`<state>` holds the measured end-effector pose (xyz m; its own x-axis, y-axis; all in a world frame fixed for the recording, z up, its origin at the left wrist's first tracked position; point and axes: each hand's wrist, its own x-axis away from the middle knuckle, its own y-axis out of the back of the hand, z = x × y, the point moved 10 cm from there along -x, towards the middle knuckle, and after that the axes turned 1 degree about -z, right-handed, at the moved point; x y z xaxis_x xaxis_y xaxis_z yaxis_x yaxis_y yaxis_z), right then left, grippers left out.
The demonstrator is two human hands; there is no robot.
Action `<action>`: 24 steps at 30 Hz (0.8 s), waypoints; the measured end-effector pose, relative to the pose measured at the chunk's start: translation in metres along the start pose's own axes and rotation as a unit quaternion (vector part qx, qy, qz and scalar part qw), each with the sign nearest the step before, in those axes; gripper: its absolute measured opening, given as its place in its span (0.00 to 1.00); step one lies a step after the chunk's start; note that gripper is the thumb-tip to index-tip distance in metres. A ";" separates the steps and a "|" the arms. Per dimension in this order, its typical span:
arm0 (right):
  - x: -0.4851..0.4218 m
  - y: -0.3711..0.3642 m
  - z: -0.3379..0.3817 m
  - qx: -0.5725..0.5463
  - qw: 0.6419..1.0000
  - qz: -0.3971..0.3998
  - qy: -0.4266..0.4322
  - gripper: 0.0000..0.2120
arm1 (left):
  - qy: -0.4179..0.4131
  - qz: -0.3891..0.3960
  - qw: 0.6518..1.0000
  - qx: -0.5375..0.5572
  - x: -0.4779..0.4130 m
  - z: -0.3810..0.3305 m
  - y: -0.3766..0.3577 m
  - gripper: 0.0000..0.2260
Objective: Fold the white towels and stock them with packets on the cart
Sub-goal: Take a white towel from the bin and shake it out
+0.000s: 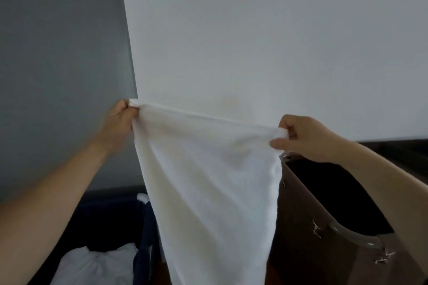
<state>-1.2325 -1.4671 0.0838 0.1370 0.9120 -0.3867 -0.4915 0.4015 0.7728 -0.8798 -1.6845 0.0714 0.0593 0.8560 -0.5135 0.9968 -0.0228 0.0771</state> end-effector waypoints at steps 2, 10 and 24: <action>-0.003 0.026 0.002 -0.001 0.998 -0.068 -0.001 0.12 | 0.023 0.045 0.999 -0.007 0.005 0.009 -0.011 0.09; -0.006 0.053 0.001 0.092 0.991 -0.095 -0.026 0.11 | 0.034 0.097 0.994 0.029 0.014 0.006 -0.023 0.07; -0.014 0.041 -0.031 -0.112 0.976 -0.172 -0.070 0.06 | -0.017 0.046 0.999 -0.003 0.016 -0.017 -0.013 0.07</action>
<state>-1.2813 -1.4663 0.1051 0.4361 0.7347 -0.5197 -0.5696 0.6724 0.4726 -0.8931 -1.6614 0.0767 0.1518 0.8330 -0.5321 0.9868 -0.0972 0.1294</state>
